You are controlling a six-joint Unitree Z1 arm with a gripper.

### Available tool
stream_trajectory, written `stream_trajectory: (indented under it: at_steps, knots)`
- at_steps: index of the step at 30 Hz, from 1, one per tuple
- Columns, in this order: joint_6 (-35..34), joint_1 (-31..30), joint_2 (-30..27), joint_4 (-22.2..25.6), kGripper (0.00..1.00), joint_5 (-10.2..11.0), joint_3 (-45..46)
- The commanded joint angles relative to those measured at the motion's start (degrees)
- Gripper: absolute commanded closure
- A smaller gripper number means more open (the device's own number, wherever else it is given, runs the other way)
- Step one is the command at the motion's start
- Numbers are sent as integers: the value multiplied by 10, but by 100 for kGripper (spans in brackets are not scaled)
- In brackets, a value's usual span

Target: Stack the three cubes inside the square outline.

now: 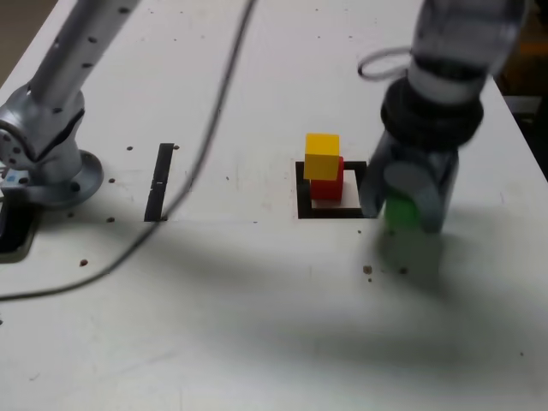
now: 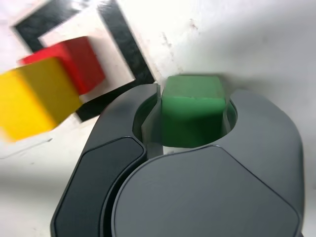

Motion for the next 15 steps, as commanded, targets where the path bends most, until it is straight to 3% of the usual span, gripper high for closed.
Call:
stream_trajectory:
  at_steps: [1,8,15]
  knots:
    - [-10,-1,-40,23,81,15,-11]
    - [-32,5,-119,105,81,55,-60]
    - [-33,42,-151,124,81,42,-34]
